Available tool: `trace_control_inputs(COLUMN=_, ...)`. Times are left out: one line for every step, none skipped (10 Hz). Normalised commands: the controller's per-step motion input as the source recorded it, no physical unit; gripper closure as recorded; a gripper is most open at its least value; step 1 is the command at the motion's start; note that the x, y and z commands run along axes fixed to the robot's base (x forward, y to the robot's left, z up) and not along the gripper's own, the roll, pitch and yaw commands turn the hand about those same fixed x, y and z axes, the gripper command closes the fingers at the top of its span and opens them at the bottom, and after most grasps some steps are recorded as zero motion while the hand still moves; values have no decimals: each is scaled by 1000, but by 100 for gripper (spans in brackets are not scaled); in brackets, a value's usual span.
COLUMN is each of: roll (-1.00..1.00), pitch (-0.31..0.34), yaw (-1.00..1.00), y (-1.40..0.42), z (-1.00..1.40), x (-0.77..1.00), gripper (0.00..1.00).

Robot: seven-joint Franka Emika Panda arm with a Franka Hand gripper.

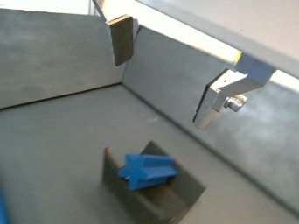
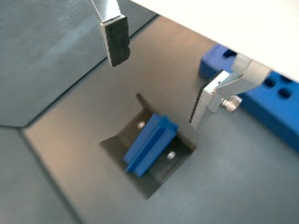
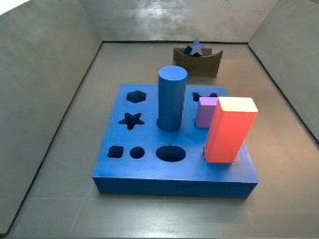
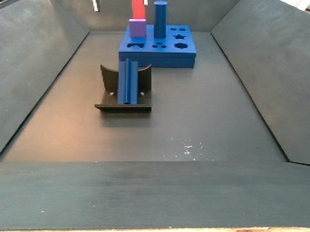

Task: Pick up the star object. Move up. Place the star object on the fixture. Regrasp the star object. Move to above the board. Insert the star object.
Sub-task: Regrasp the star object.

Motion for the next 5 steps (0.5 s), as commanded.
trace_control_inputs(roll=1000, pitch=-1, yaw=16, y=-23, z=-7, x=17, gripper=0)
trace_control_inputs(roll=1000, pitch=11, yaw=19, y=-26, z=-8, x=29, gripper=0)
trace_control_inputs(roll=1000, pitch=19, yaw=22, y=-26, z=-2, x=36, gripper=0)
trace_control_inputs(roll=1000, pitch=42, yaw=28, y=-30, z=-6, x=51, gripper=0)
trace_control_inputs(roll=1000, pitch=65, yaw=36, y=-31, z=-12, x=63, gripper=0)
